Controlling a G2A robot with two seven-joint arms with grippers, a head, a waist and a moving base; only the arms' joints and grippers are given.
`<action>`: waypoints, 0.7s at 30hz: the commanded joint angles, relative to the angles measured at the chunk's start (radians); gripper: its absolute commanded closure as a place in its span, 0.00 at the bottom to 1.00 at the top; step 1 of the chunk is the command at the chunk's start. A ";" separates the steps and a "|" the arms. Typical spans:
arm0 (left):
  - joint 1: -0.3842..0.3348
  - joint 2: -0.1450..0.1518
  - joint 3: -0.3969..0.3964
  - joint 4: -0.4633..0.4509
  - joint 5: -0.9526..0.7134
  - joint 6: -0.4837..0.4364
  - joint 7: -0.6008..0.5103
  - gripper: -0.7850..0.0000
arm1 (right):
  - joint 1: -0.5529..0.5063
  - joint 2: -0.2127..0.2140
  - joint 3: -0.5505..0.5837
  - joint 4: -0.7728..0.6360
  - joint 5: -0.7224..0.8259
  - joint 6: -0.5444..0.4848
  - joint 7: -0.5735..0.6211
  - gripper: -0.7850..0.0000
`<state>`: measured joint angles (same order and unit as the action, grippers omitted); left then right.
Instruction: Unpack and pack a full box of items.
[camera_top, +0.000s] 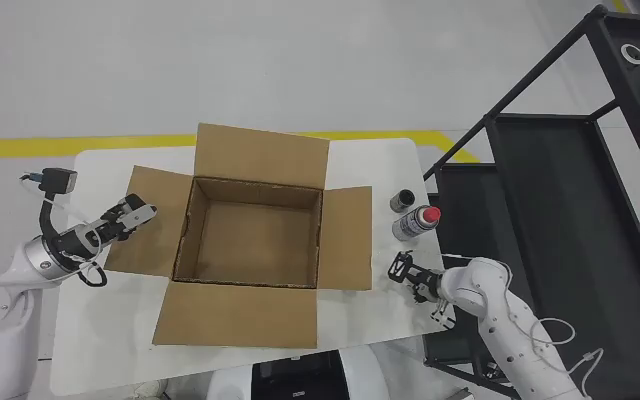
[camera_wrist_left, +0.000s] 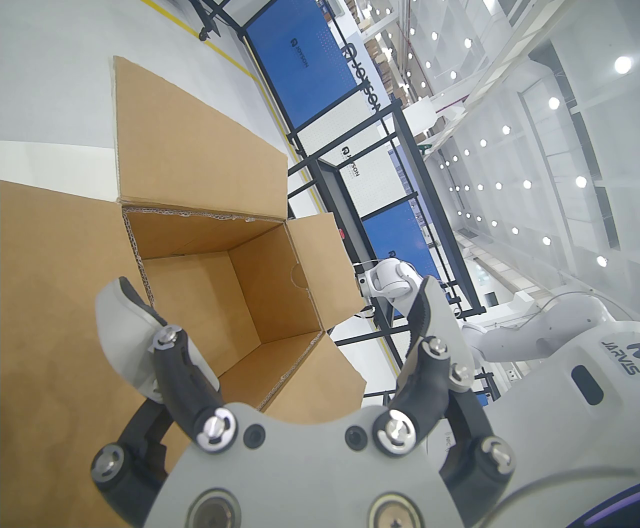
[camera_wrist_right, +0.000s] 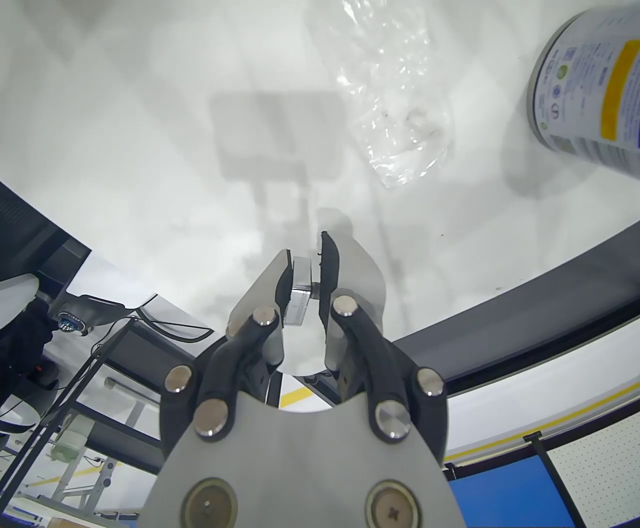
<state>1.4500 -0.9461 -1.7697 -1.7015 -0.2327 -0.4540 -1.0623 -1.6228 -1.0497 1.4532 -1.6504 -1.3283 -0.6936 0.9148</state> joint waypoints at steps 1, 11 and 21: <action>0.000 0.000 0.000 0.000 0.000 0.000 0.000 0.00 | 0.008 0.000 -0.009 0.008 -0.006 0.007 -0.003 1.00; 0.000 0.000 0.000 0.000 0.000 0.000 0.000 0.00 | 0.045 0.000 -0.068 0.046 -0.033 0.016 -0.002 0.42; 0.000 0.000 0.000 0.000 0.000 0.000 0.000 0.00 | -0.001 0.016 0.007 -0.072 0.052 -0.014 -0.033 0.00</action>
<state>1.4500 -0.9460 -1.7697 -1.7015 -0.2327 -0.4540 -1.0623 -1.6034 -1.0375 1.4295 -1.6889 -1.3036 -0.6976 0.8911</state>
